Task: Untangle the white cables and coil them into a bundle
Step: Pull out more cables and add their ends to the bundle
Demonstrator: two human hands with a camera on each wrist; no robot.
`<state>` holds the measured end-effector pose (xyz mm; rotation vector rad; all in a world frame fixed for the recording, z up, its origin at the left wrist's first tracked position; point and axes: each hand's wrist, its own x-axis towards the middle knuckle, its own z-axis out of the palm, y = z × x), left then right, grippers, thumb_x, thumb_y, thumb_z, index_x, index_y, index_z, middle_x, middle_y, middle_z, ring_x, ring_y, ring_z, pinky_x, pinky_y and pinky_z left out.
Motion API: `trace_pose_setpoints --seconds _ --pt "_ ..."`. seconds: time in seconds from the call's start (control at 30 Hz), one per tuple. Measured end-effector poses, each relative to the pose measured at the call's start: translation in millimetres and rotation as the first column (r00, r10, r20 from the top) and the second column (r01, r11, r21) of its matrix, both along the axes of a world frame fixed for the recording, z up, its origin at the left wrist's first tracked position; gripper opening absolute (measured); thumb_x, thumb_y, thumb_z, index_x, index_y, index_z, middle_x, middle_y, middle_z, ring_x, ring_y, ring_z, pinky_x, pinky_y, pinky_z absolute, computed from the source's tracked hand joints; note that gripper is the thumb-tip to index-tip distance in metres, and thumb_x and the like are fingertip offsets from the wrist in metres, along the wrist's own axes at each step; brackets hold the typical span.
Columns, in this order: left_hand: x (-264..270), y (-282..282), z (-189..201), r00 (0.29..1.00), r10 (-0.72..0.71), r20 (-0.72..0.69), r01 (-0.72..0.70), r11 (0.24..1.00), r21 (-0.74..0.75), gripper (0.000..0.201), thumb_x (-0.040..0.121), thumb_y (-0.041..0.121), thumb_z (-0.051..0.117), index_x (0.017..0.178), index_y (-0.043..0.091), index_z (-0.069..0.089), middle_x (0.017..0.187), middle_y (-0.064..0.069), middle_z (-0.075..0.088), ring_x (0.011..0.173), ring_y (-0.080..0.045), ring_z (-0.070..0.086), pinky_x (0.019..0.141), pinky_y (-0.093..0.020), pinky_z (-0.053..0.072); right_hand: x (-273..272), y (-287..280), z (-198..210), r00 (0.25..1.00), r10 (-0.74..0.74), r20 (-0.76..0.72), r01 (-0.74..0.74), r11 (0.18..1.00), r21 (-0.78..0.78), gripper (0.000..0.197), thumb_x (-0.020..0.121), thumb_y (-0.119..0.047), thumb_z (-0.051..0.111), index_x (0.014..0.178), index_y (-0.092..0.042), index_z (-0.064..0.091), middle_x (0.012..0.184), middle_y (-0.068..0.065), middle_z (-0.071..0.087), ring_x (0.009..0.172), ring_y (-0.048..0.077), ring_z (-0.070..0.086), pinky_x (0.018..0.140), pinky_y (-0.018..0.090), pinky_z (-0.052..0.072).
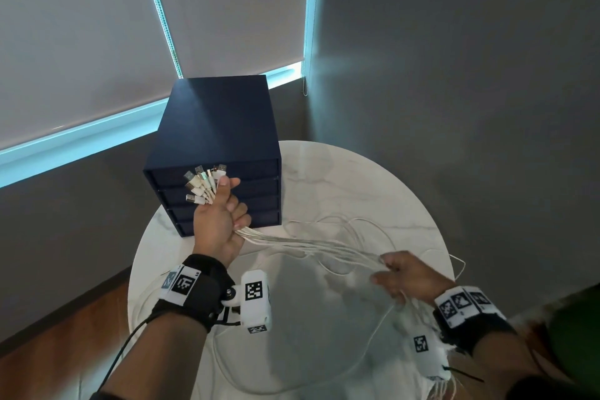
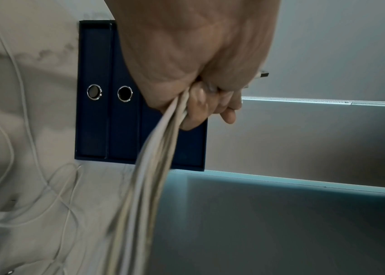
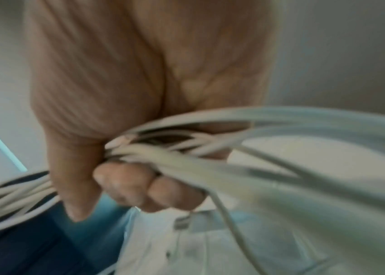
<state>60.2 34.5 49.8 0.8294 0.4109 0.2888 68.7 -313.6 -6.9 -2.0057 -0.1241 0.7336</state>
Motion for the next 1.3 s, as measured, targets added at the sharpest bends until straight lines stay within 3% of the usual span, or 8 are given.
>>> trace_pose_setpoints --seconds 0.27,0.4,0.6,0.77,0.9,1.1,1.2,1.3 --pt "8 7 -2 1.000 0.009 0.027 -0.007 0.997 -0.072 0.023 0.099 0.038 0.058 0.094 0.016 0.064 0.054 0.008 0.029 0.043 -0.005 0.023 0.037 -0.018 0.023 49 -38 71 0.914 -0.122 0.386 0.183 0.975 -0.127 0.025 0.081 -0.012 0.077 0.067 -0.009 0.056 0.050 -0.003 0.045 0.043 0.011 0.039 0.044 0.022 0.032" --pt "15 15 1 0.998 0.025 0.054 -0.021 0.997 -0.076 0.024 0.101 0.038 0.055 0.091 0.018 0.064 0.053 0.009 0.027 0.043 -0.005 0.022 0.037 -0.017 0.023 69 -66 84 0.850 -0.218 0.479 0.325 0.934 -0.150 0.020 0.078 -0.011 0.078 0.066 -0.015 0.062 0.051 -0.007 0.053 0.048 0.007 0.045 0.053 0.026 0.039" --pt "17 18 -2 0.999 0.027 0.045 -0.023 0.997 -0.077 0.025 0.101 0.039 0.054 0.092 0.018 0.063 0.052 0.009 0.028 0.041 -0.005 0.023 0.036 -0.017 0.022 74 -68 85 0.761 -0.313 0.568 0.433 0.898 -0.085 0.019 0.082 -0.013 0.073 0.071 -0.008 0.059 0.053 0.002 0.057 0.044 0.010 0.048 0.040 0.017 0.040" --pt "17 20 -7 0.999 0.047 0.028 -0.045 0.997 -0.062 0.024 0.100 0.039 0.056 0.095 0.017 0.064 0.053 0.009 0.028 0.042 -0.005 0.022 0.037 -0.017 0.020 64 -69 53 0.897 -0.203 0.393 0.327 0.902 -0.283 0.035 0.090 -0.030 0.067 0.062 -0.013 0.056 0.046 0.010 0.057 0.040 0.020 0.053 0.052 0.028 0.043" --pt "15 18 -10 0.999 0.032 0.013 -0.031 0.999 -0.034 0.023 0.100 0.038 0.056 0.093 0.018 0.064 0.054 0.009 0.029 0.041 -0.004 0.022 0.036 -0.017 0.021 43 -79 8 0.953 -0.113 0.281 0.217 0.902 -0.372 0.031 0.090 -0.026 0.069 0.063 -0.015 0.057 0.045 -0.003 0.052 0.038 0.010 0.048 0.052 0.033 0.046" --pt "10 14 -26 0.998 -0.007 -0.064 0.005 0.999 -0.033 0.025 0.101 0.036 0.055 0.090 0.016 0.064 0.055 0.007 0.030 0.040 -0.004 0.023 0.035 -0.017 0.022 15 -83 -46 0.985 0.165 -0.041 -0.168 0.912 -0.374 0.052 0.059 -0.061 0.081 0.087 -0.019 0.067 0.069 -0.008 0.065 0.067 0.007 0.061 0.068 0.024 0.046" --pt "7 8 -30 0.994 -0.024 -0.106 0.021 0.999 -0.030 0.025 0.101 0.035 0.055 0.091 0.015 0.065 0.053 0.008 0.029 0.041 -0.004 0.023 0.035 -0.018 0.022 14 -72 -44 0.997 0.034 -0.065 -0.050 0.963 -0.263 0.045 0.079 -0.055 0.070 0.089 -0.011 0.067 0.069 -0.010 0.062 0.062 0.007 0.056 0.057 0.014 0.041" --pt "6 3 -34 0.992 -0.019 -0.125 0.016 1.000 -0.026 0.024 0.101 0.035 0.056 0.091 0.015 0.065 0.052 0.007 0.031 0.040 -0.004 0.024 0.035 -0.018 0.022 29 -62 -51 0.980 -0.170 0.101 0.193 0.930 -0.312 0.030 0.085 -0.044 0.072 0.089 -0.014 0.069 0.080 0.005 0.067 0.067 0.013 0.063 0.059 0.023 0.049"
